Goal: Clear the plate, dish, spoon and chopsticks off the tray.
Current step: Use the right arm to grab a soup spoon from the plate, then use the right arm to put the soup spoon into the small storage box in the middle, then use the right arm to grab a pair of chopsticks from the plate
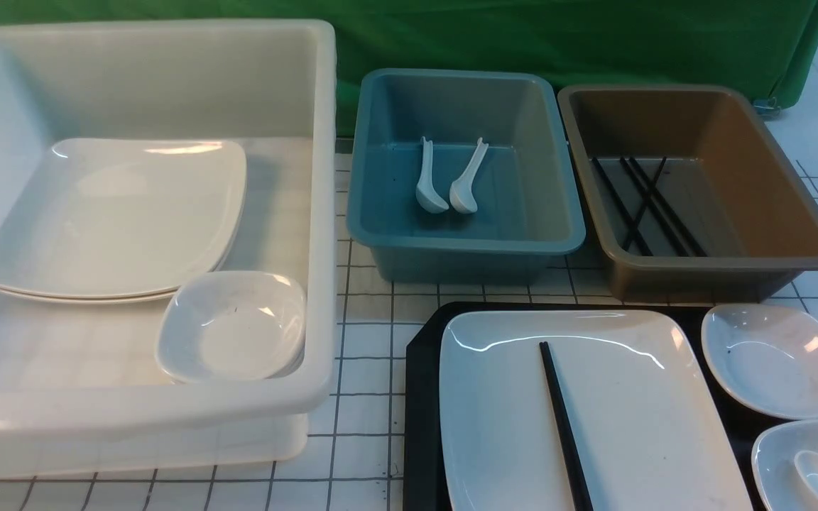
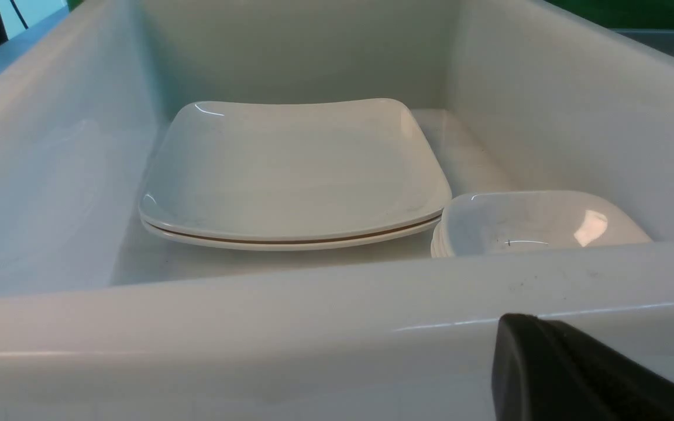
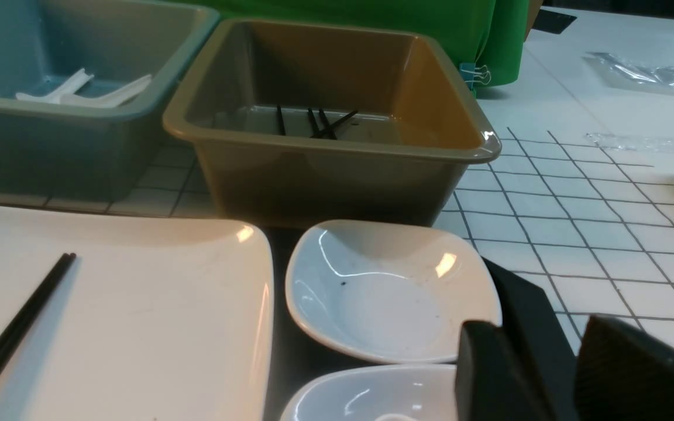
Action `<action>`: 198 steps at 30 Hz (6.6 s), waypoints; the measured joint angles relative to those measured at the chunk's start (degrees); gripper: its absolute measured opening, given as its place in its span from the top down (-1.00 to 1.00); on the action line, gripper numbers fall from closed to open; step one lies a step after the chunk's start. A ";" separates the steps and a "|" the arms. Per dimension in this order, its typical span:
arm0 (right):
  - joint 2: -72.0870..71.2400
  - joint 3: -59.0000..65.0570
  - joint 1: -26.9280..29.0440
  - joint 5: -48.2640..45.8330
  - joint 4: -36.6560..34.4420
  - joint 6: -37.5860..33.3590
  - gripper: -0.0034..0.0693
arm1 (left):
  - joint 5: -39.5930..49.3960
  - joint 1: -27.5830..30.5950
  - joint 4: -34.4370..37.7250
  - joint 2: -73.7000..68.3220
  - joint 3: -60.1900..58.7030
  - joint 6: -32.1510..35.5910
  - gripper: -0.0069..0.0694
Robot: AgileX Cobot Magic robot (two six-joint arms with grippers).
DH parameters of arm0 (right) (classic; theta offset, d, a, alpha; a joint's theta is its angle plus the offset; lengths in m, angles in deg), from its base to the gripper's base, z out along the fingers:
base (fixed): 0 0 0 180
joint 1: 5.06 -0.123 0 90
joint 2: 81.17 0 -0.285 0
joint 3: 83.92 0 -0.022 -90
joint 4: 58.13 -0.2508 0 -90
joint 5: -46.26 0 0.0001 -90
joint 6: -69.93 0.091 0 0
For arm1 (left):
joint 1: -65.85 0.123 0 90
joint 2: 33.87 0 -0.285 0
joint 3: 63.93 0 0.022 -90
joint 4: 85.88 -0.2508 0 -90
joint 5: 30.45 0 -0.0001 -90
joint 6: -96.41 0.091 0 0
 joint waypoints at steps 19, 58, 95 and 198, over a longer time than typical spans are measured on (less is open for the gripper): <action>0.00 0.00 0.00 0.00 0.19 -2.47 0.24 | 0.00 0.00 0.00 0.00 0.00 0.00 0.81; 27.05 -41.29 -1.03 -24.65 -7.68 5.65 0.86 | 0.00 0.00 0.00 0.00 0.00 0.00 0.81; 96.41 -50.61 -6.20 -51.40 7.97 -2.89 -0.28 | 0.00 0.00 0.00 0.00 0.00 0.00 0.81; 82.15 -64.31 -36.02 -49.81 -17.80 6.36 0.31 | -0.04 0.00 -0.39 0.00 0.00 0.00 0.81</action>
